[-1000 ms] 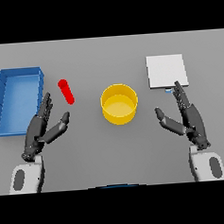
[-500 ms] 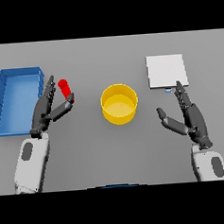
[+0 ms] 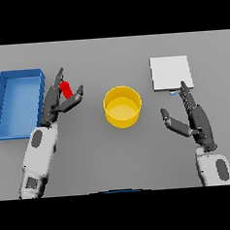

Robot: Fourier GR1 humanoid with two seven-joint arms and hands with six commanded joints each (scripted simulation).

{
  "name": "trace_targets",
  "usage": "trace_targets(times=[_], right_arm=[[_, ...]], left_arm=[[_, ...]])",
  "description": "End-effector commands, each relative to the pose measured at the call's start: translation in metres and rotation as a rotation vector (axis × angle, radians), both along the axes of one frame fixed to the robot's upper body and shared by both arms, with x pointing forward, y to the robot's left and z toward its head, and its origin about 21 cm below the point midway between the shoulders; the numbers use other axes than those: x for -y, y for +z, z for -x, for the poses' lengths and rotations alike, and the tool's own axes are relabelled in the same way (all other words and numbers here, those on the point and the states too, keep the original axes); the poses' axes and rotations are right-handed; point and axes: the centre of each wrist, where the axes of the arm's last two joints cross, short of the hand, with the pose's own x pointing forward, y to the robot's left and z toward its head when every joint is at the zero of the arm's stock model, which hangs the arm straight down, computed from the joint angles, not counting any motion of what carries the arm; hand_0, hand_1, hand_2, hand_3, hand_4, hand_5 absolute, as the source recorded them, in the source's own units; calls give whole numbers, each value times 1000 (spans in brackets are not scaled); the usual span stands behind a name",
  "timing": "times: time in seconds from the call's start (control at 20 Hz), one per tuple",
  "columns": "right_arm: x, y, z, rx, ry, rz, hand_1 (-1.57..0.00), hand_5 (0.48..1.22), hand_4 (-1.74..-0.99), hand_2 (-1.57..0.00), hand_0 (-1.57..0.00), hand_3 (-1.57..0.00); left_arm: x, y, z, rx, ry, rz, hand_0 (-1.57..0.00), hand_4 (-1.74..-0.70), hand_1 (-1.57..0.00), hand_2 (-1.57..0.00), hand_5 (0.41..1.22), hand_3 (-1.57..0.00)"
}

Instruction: Pick up the red beaker and tilt it to pour out 1 green nut into yellow bowl. Pick up the yellow bowl and place it on the metallic measuring scale.

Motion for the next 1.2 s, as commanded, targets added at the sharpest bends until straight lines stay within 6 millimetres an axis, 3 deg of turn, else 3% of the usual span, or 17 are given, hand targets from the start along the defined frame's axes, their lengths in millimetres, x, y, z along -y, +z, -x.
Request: trace_targets(times=[0.0, 0.2, 0.3, 0.35, 0.45, 0.55, 0.6, 0.7, 0.9, 1.15], right_arm=[[1, -1, -1, -11, -7, -6, 1, 644, -1301, 1, 1, 1], [2, -1, 2, -4, -13, -10, 1, 647, -1301, 1, 1, 1], [2, 0, 0, -20, -22, -7, 1, 645, -1294, 1, 1, 1], [3, -2, 2, -21, -23, -9, 1, 645, -1292, 1, 1, 1], [2, -3, 0, -34, -25, -14, 1, 646, -1290, 1, 1, 1], [2, 0, 1, -12, -22, -14, 1, 649, -1291, 1, 1, 1], [1, 0, -1, -13, -25, -11, 1, 651, -1292, 1, 1, 1], [2, -3, 3, -15, -29, -10, 1, 649, -1290, 1, 1, 1], [3, -1, -1, -5, -19, -6, 1, 650, -1287, 1, 1, 1], [1, -4, 3, -3, -10, -9, 1, 659, -1294, 1, 1, 1]], left_arm=[[-2, -1, -2, 6, -3, 6, 1, -1270, 1, 1, 675, 1], [5, -7, -8, 23, 17, 33, 1, -1347, -6, -50, 726, -30], [9, -8, -13, 20, 34, 54, -338, -1385, -306, -322, 765, -239], [14, -10, -14, 14, 42, 79, -585, -1416, -556, -551, 786, -416], [15, -9, -17, 31, 54, 104, -940, -1425, -921, -918, 943, -832], [16, -11, -20, 59, 51, 95, -1167, -1529, -1155, -1153, 1043, -1081], [17, -10, -21, 69, 50, 89, -1248, -1566, -1238, -1237, 1079, -1126], [17, -12, -18, 90, 30, 97, -1364, -1621, -1358, -1357, 1130, -1176], [26, -5, -20, 74, 5, 56, -1486, -1529, -1484, -1483, 1184, -1409], [21, 12, -23, 123, 19, 56, -1543, -1502, -1542, -1542, 1209, -1518]])
